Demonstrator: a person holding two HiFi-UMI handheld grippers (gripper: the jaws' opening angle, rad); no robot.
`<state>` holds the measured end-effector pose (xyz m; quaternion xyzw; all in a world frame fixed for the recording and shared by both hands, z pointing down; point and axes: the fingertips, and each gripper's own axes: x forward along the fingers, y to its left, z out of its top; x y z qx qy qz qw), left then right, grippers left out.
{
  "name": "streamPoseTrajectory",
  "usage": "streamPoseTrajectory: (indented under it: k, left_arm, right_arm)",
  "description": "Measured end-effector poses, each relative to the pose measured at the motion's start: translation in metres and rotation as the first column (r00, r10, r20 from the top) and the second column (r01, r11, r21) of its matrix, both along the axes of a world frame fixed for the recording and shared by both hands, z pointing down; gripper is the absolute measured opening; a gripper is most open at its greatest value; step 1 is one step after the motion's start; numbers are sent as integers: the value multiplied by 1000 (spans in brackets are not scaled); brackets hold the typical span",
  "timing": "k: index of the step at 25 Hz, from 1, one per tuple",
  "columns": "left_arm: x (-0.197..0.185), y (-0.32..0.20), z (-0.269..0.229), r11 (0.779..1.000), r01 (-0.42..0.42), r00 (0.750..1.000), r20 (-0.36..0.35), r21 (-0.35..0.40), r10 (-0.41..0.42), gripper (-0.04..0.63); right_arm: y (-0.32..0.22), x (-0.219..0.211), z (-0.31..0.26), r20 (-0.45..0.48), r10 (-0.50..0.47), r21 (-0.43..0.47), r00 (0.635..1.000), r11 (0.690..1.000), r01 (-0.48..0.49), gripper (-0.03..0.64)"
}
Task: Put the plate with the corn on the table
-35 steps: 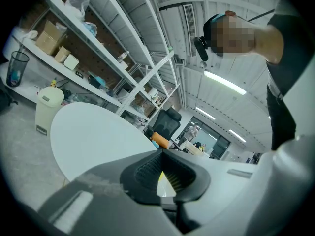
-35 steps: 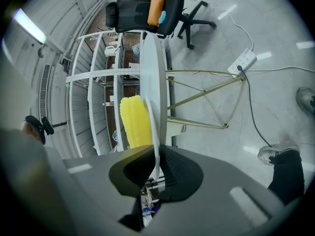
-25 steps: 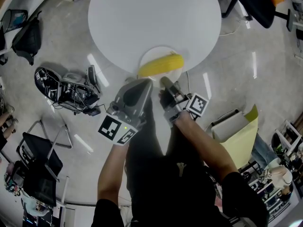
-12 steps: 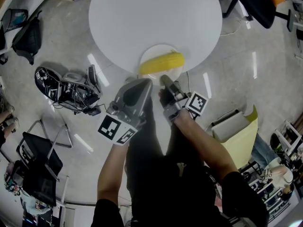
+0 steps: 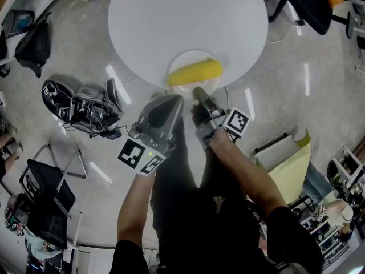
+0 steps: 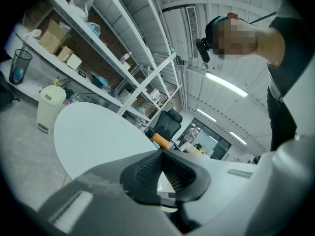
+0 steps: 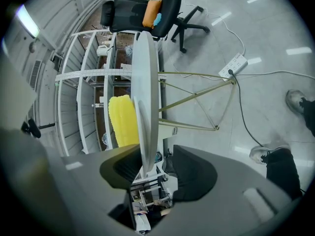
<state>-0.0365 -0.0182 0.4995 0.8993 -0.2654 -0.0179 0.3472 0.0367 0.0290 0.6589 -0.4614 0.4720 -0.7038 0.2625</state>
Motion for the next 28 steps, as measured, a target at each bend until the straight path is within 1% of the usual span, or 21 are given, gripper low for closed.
streamPoseTrajectory:
  k: [7, 12, 17, 20, 22, 24, 26, 28]
  left_arm:
    - [-1, 2, -5, 1000, 3, 1000, -1, 4, -3, 3]
    - [-2, 2, -5, 1000, 2, 1000, -1, 6, -2, 3]
    - [-6, 4, -4, 1000, 4, 1000, -2, 5, -4, 3]
    - [-6, 4, -4, 1000, 4, 1000, -3, 5, -4, 3]
    - [-4, 4, -5, 1000, 5, 1000, -4, 7, -5, 3]
    - [-2, 4, -5, 1000, 5, 1000, -4, 8, -5, 3]
    - [-2, 3, -5, 1000, 6, 1000, -6, 7, -6, 3]
    - [-2, 4, -7, 1000, 6, 1000, -7, 7, -6, 3]
  right_arm:
    - [0, 1, -3, -2, 1, -13, 1000, 1000, -1, 206]
    - [0, 1, -1, -37, -25, -38, 999, 999, 24, 222]
    - [3, 2, 0, -142, -87, -82, 986, 994, 76, 242]
    - [1, 1, -2, -186, -117, -96, 976, 990, 100, 273]
    - [-2, 3, -4, -227, -141, -89, 964, 988, 123, 291]
    - [-5, 5, -7, -277, -166, -71, 947, 986, 153, 296]
    - [-6, 7, -8, -320, -184, -74, 929, 983, 169, 295]
    - [-6, 10, -9, -344, -190, -82, 920, 982, 172, 295]
